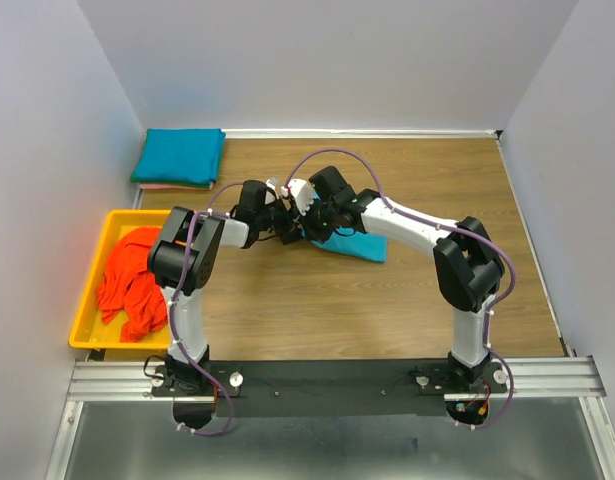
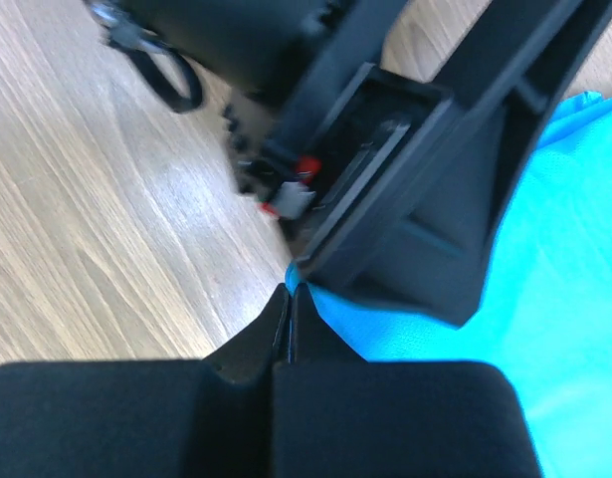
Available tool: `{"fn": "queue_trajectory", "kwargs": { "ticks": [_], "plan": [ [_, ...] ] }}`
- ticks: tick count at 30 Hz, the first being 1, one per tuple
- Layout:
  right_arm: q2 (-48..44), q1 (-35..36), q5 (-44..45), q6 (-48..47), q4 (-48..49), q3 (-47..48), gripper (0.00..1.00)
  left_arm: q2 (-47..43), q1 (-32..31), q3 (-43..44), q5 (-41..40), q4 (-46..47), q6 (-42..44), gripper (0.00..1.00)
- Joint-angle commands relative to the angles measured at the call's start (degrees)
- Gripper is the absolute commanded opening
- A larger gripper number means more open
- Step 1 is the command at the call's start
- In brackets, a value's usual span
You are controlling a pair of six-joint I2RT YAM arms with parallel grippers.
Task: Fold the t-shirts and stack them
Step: Neatly place the folded tshirt to the corner
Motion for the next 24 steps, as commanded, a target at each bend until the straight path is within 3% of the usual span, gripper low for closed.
{"fn": "queue_trajectory", "kwargs": {
  "ticks": [1, 6, 19, 22, 23, 24],
  "plan": [
    [0.21, -0.07, -0.57, 1.42, 1.18, 1.82, 0.01, 2.83, -0.77, 2.52, -5.01, 3.17, -2.65, 0.77],
    [0.12, -0.07, -0.84, 1.34, 1.18, 1.56, 0.01, 7.74, -0.86, 6.39, -5.54, 5.37, -3.35, 0.57],
    [4.95, -0.07, -1.45, 2.48, 1.36, 6.65, 0.00, 11.27, -1.38, 10.88, -7.83, 6.16, -3.88, 0.47],
    [5.22, -0.07, -1.63, 2.65, 1.36, 7.01, 0.00, 11.53, -1.47, 11.58, -7.83, 6.25, -3.27, 0.33],
    [5.13, -0.07, -1.54, 2.57, 1.36, 7.10, 0.01, 11.45, -1.47, 12.28, -7.92, 5.90, -2.57, 0.18],
    [5.13, -0.07, -1.54, 2.65, 1.36, 7.10, 0.01, 11.36, -1.56, 12.28, -8.09, 5.20, -1.87, 0.12]
  ]
}}
